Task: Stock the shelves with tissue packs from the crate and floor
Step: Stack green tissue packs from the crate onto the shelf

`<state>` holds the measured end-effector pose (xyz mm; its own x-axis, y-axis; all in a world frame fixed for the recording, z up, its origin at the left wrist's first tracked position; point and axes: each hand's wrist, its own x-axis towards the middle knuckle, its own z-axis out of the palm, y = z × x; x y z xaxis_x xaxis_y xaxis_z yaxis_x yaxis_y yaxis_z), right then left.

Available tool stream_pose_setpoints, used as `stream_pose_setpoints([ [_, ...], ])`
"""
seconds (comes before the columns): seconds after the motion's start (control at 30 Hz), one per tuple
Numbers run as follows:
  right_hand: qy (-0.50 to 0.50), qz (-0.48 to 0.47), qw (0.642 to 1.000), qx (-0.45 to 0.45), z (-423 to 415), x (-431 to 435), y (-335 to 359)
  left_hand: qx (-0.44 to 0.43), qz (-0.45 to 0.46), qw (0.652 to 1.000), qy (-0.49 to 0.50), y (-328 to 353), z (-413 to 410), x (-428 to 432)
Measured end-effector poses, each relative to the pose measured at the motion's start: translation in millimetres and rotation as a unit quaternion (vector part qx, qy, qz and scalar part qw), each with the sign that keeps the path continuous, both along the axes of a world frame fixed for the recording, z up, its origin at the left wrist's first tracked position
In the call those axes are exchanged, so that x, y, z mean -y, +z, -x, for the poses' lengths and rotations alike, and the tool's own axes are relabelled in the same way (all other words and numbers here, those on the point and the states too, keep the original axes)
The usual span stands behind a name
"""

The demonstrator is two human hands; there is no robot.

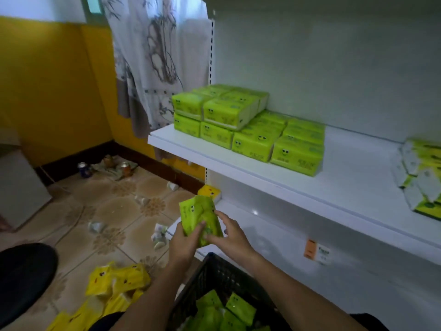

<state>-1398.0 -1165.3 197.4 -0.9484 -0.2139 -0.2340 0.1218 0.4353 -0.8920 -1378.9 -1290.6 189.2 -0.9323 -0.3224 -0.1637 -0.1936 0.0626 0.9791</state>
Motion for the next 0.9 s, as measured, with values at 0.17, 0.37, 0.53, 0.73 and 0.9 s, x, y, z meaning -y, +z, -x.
stream_pose_setpoints([
  [0.17,0.023,0.089,0.996,0.01,-20.4,12.0,44.2,-0.065,-0.006,0.998,0.019,43.5,-11.6,17.9],
  [0.37,0.042,-0.023,0.987,-0.152,-19.5,24.1,89.2,-0.159,0.016,0.985,-0.068,91.6,-13.8,36.3],
  [0.53,0.041,-0.117,0.965,-0.233,-9.7,9.3,137.9,-0.143,-0.079,0.982,-0.092,125.9,3.6,28.7],
  [0.73,0.007,-0.208,0.932,-0.297,10.2,-36.6,190.4,-0.125,-0.078,0.985,-0.095,163.2,39.1,-7.6],
  [0.9,-0.088,-0.19,0.928,-0.309,30.1,-67.8,197.4,-0.119,-0.13,0.982,-0.063,181.6,74.6,-41.3],
])
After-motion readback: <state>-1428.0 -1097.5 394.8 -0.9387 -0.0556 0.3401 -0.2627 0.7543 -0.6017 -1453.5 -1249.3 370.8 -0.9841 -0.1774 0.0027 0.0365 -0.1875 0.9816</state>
